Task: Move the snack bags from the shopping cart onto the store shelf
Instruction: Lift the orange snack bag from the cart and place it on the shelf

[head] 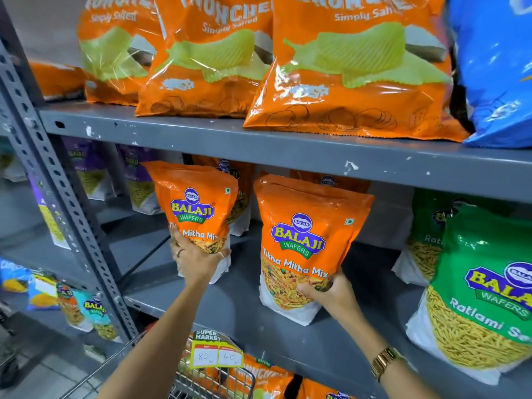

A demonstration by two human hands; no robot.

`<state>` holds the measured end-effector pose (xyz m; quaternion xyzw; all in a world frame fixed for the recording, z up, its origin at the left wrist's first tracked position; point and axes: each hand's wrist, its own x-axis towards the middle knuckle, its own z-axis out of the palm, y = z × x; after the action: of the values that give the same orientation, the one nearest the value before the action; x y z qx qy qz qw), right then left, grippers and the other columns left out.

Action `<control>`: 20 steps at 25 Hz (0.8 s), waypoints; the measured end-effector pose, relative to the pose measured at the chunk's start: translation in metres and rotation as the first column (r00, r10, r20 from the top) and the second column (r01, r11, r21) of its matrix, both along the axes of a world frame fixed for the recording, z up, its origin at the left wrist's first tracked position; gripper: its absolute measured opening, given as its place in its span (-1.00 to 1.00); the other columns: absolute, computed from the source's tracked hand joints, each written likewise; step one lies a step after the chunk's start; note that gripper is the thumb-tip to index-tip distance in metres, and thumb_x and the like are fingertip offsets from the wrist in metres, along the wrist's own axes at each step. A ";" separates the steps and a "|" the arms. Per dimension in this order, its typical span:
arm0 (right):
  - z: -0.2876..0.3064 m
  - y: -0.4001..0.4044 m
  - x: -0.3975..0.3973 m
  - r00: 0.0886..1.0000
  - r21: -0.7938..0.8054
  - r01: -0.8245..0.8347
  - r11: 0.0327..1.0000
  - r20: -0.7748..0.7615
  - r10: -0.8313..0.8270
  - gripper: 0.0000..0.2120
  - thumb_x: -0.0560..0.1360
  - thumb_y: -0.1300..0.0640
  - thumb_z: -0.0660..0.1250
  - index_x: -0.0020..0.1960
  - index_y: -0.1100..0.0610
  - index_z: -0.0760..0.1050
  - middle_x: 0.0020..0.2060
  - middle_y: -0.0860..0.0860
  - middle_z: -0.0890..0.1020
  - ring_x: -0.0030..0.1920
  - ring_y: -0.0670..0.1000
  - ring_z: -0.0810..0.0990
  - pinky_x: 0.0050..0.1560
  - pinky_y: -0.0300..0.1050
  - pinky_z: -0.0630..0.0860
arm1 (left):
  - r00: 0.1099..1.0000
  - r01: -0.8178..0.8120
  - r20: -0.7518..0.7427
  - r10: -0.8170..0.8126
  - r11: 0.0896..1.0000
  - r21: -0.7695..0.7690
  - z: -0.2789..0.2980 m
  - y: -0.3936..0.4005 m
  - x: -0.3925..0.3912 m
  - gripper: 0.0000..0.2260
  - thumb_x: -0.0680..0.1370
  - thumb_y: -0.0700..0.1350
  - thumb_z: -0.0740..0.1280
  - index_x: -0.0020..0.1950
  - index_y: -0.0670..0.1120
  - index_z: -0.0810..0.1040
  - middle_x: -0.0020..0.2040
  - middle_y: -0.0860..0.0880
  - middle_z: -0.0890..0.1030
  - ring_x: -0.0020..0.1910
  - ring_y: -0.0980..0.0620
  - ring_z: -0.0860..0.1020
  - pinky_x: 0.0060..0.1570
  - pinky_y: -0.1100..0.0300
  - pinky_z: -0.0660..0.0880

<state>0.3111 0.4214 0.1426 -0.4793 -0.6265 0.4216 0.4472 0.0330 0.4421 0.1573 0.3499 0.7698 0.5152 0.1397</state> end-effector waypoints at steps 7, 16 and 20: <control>0.005 0.009 0.005 0.993 -0.030 -0.112 0.993 -0.026 0.111 -0.44 0.13 -0.02 0.55 0.06 -0.11 0.40 0.00 -0.12 0.61 0.00 -0.08 0.61 -0.13 -0.23 0.58 | 0.992 0.118 -0.057 -0.115 0.992 0.049 -0.009 -0.011 -0.017 0.08 0.17 0.05 0.57 0.46 0.10 -0.09 0.38 -0.22 0.22 0.33 -0.25 0.30 0.25 -0.18 0.38; 0.006 0.004 0.006 0.985 -0.033 -0.153 0.988 -0.081 0.150 -0.30 -0.05 -0.22 0.59 0.03 -0.09 0.46 -0.03 -0.12 0.64 -0.02 -0.08 0.63 -0.11 -0.16 0.60 | 0.991 0.117 -0.076 -0.113 0.992 0.049 -0.013 -0.026 -0.011 0.05 0.20 0.05 0.55 0.46 0.13 -0.11 0.37 -0.18 0.22 0.32 -0.23 0.33 0.24 -0.18 0.42; 0.009 0.004 0.006 0.978 -0.042 -0.183 0.982 -0.104 0.178 -0.51 0.16 0.09 0.52 0.03 -0.06 0.43 -0.01 -0.08 0.61 0.00 -0.07 0.61 -0.19 -0.28 0.58 | 0.991 0.124 -0.048 -0.121 0.990 0.068 -0.012 -0.027 -0.011 0.06 0.20 0.03 0.56 0.45 0.15 -0.12 0.37 -0.17 0.21 0.32 -0.23 0.32 0.25 -0.18 0.42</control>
<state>0.3168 0.4253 0.1519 -0.4100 -0.6332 0.5000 0.4254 0.0224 0.4156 0.1453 0.4125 0.7309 0.5248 0.1420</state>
